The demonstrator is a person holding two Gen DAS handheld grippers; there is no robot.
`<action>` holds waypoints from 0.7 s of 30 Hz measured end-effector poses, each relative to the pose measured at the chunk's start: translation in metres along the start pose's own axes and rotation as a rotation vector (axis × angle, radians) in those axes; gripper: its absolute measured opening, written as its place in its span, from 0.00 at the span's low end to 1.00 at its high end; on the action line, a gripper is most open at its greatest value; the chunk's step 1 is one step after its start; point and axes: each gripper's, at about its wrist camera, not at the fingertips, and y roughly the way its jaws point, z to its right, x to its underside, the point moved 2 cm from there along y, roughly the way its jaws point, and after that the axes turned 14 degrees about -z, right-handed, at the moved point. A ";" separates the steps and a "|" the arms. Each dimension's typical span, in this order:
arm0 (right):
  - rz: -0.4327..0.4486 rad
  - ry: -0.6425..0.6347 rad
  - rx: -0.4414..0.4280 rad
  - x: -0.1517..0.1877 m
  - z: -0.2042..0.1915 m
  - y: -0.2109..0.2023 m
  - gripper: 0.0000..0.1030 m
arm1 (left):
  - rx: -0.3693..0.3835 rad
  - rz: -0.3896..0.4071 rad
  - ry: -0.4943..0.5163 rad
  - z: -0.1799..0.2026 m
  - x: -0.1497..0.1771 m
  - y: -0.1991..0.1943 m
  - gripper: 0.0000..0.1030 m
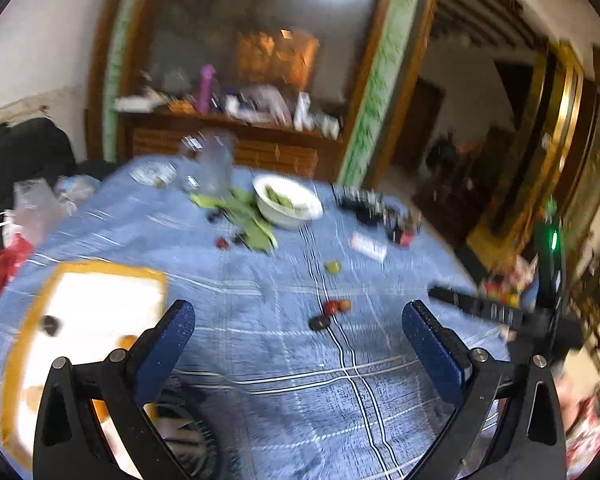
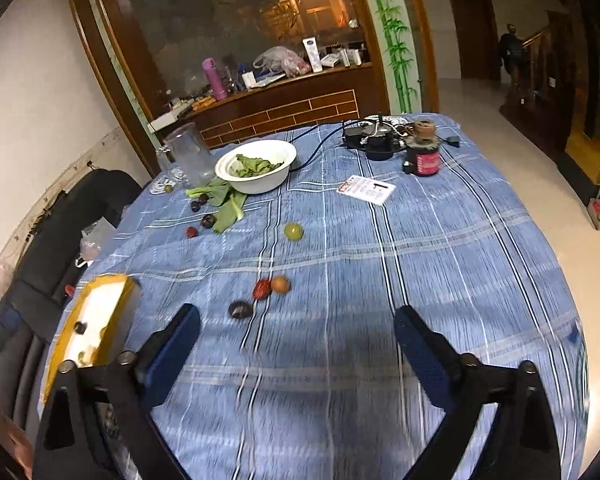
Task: Organize fruits
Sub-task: 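Grasp a dark plum with the left tool while the right tool grasps a green grape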
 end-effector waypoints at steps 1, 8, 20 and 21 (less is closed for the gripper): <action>-0.016 -0.004 0.001 -0.008 0.002 0.008 0.79 | 0.018 -0.031 0.009 0.004 -0.004 0.020 1.00; -0.124 0.016 -0.041 -0.059 0.014 0.072 0.68 | 0.110 -0.155 -0.109 -0.009 -0.032 0.125 0.71; -0.223 0.055 -0.042 -0.123 0.004 0.178 0.68 | 0.216 -0.179 -0.336 -0.079 -0.032 0.158 0.59; -0.235 0.046 -0.023 -0.123 0.001 0.185 0.68 | 0.225 -0.187 -0.347 -0.081 -0.031 0.160 0.59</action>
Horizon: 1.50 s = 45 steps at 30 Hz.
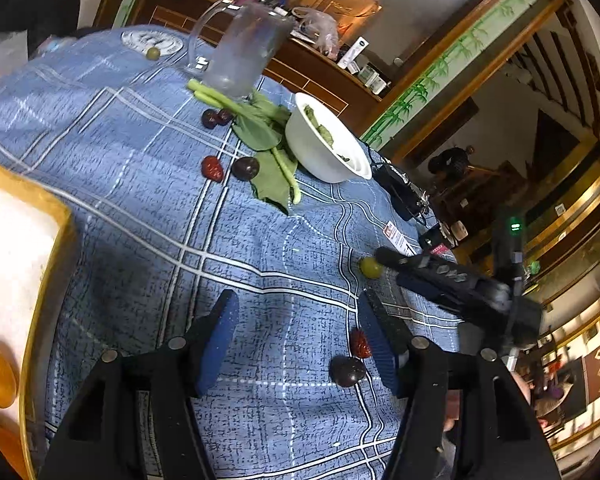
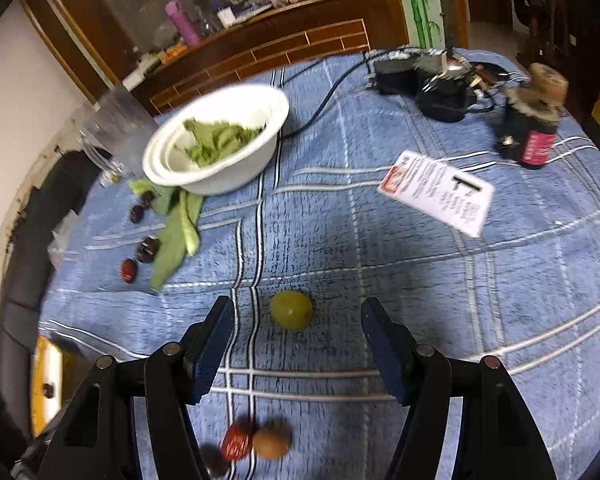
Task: Organize fruits
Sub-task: 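Grasp a dark plum with the left tool while the right tool grasps a green grape, then hold the dark plum and green grape in both tools above the table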
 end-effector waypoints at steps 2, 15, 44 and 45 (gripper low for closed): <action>-0.018 -0.020 0.053 0.000 -0.007 0.013 0.68 | 0.007 -0.019 -0.005 -0.002 -0.001 0.004 0.59; 0.065 -0.035 0.089 0.043 -0.004 -0.018 0.26 | -0.109 -0.066 0.244 0.042 0.016 0.029 0.64; 0.141 0.159 -0.489 0.145 0.051 -0.049 0.27 | -0.175 -0.072 0.415 0.070 0.035 0.039 0.22; 0.139 0.173 -0.521 0.146 0.053 -0.048 0.27 | -0.171 -0.065 0.409 0.070 0.034 0.037 0.22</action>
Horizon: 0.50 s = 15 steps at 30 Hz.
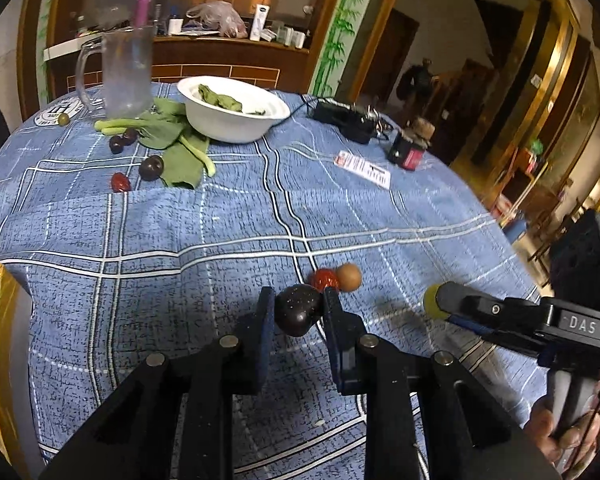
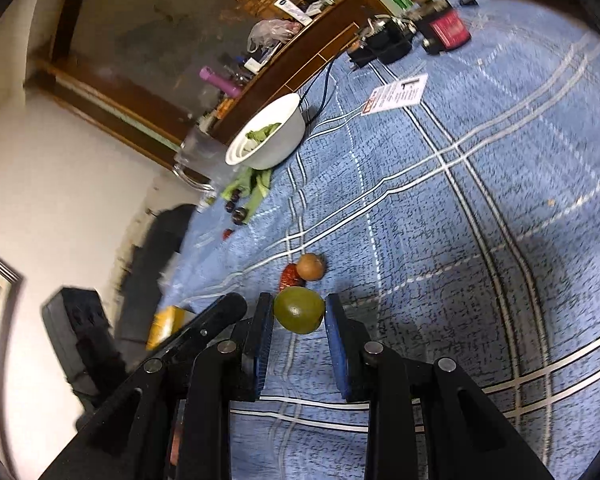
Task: Organize fruits
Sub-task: 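Hold the dark plum and green grape in both tools above the table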
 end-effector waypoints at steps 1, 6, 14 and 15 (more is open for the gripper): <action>-0.002 0.007 -0.015 0.000 0.001 0.000 0.27 | 0.002 0.004 -0.004 0.000 -0.001 -0.001 0.22; -0.010 0.011 -0.013 0.000 0.001 0.003 0.27 | 0.008 0.010 -0.020 -0.002 0.000 -0.005 0.22; 0.014 -0.054 0.109 0.001 -0.012 0.007 0.27 | 0.009 0.012 -0.025 -0.001 0.004 -0.007 0.22; 0.017 -0.063 0.122 0.001 -0.013 0.007 0.27 | 0.004 0.012 -0.023 0.000 0.004 -0.007 0.22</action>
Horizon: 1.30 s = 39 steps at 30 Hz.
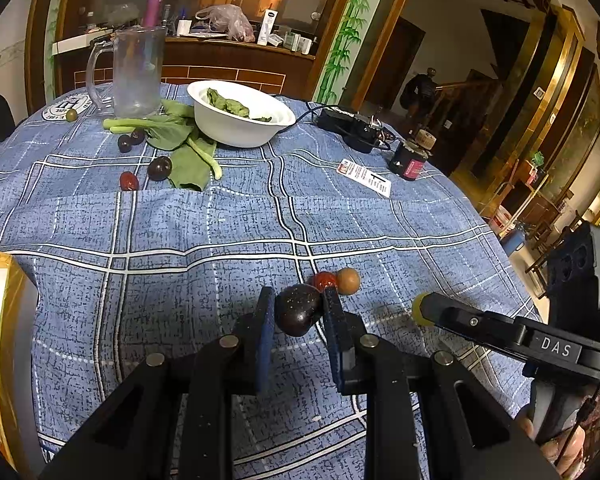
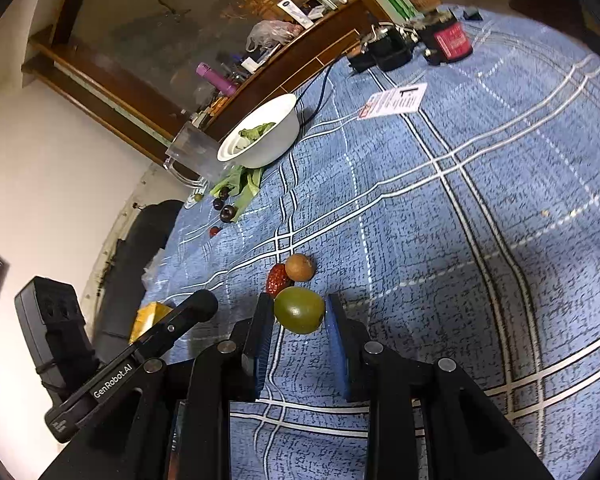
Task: Organize fruits
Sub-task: 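Hold the dark plum and green grape in both tools above the table, then carry the plum and grape over the tray and open both tools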
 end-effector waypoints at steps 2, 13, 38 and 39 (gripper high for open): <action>0.000 -0.014 0.015 0.000 -0.003 0.001 0.27 | -0.002 0.002 0.006 0.001 0.000 -0.001 0.22; -0.014 -0.075 0.054 0.003 -0.013 0.007 0.27 | -0.002 -0.004 -0.020 -0.002 0.001 0.000 0.22; 0.038 -0.127 0.167 0.009 -0.024 -0.005 0.27 | -0.012 0.033 0.019 0.015 0.003 -0.008 0.22; 0.041 -0.113 0.163 0.013 -0.025 -0.009 0.27 | -0.006 0.032 0.026 0.019 0.005 -0.009 0.22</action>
